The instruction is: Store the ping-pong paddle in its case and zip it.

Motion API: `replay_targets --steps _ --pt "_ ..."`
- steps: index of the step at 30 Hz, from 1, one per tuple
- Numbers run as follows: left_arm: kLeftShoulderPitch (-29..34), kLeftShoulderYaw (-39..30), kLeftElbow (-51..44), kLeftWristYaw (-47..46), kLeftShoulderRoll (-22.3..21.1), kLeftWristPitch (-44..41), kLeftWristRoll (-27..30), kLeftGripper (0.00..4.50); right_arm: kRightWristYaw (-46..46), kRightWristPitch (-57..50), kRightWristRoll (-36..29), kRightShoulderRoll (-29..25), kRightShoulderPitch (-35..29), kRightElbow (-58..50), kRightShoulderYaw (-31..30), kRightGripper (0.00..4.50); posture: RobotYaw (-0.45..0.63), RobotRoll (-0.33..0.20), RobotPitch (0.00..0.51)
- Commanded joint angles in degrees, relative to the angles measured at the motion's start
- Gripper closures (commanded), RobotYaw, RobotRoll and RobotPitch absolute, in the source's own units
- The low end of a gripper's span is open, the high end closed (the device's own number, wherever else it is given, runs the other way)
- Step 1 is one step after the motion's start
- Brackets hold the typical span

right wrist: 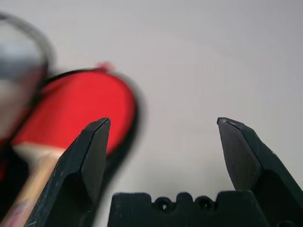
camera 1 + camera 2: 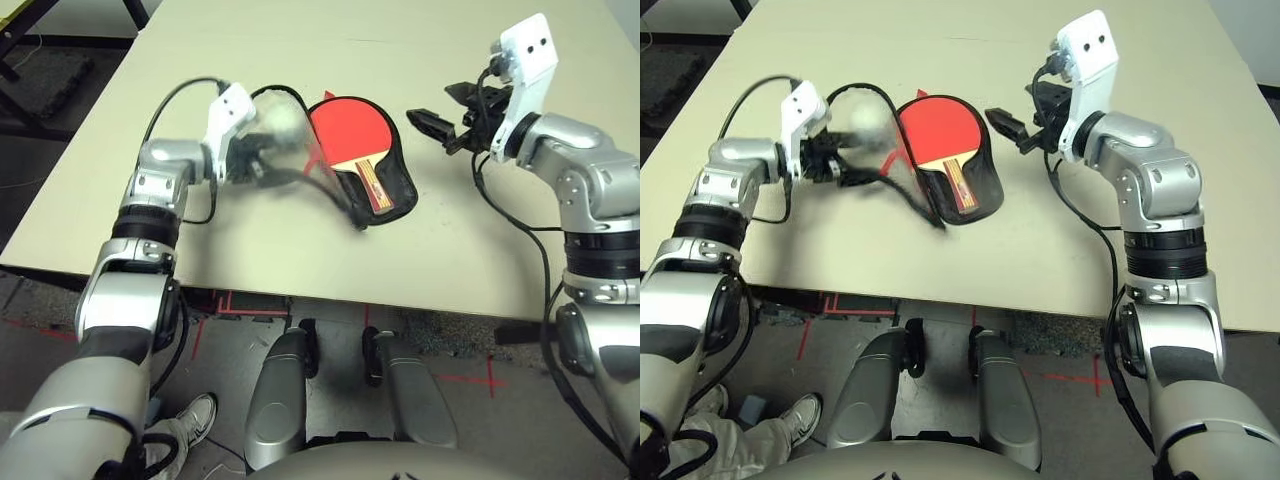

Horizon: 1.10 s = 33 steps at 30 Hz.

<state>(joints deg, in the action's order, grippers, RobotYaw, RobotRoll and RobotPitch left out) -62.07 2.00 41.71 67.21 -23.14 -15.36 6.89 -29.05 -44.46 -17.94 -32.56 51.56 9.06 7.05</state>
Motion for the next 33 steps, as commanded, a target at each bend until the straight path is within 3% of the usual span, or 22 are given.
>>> replay_targets --steps 1,7,15,26,30,33 --pt "-1.19 0.47 -0.33 -1.38 2.65 -1.41 1.14 0.0 3.54 -4.97 -0.57 -1.79 3.34 4.29 4.64 0.02 -0.01 0.0 0.26" --pt "-0.58 0.89 -3.33 -1.97 5.46 -2.23 1.56 0.0 8.96 -17.88 -4.2 -1.63 6.67 7.3 12.51 0.02 -0.03 0.0 0.254" --pt "1.24 -0.22 -13.97 -1.63 1.47 -8.15 3.65 0.0 10.28 -45.8 -9.48 0.59 3.15 2.56 19.76 0.02 -0.01 0.0 0.25" --pt "0.11 -1.94 -16.07 -5.43 -0.74 -7.74 5.55 0.0 12.96 -47.99 -10.32 6.31 3.73 3.42 24.35 0.02 0.03 0.0 0.243" --pt "0.91 -0.86 -18.04 -3.28 -3.31 -10.11 5.82 0.0 15.54 -48.04 -14.89 6.47 0.96 6.18 24.75 0.02 0.04 0.0 0.245" --pt "2.82 0.4 -21.15 -1.53 -5.13 -12.54 6.33 0.0 20.39 -48.04 -21.99 6.87 -0.85 9.34 24.09 0.02 0.04 0.0 0.247"
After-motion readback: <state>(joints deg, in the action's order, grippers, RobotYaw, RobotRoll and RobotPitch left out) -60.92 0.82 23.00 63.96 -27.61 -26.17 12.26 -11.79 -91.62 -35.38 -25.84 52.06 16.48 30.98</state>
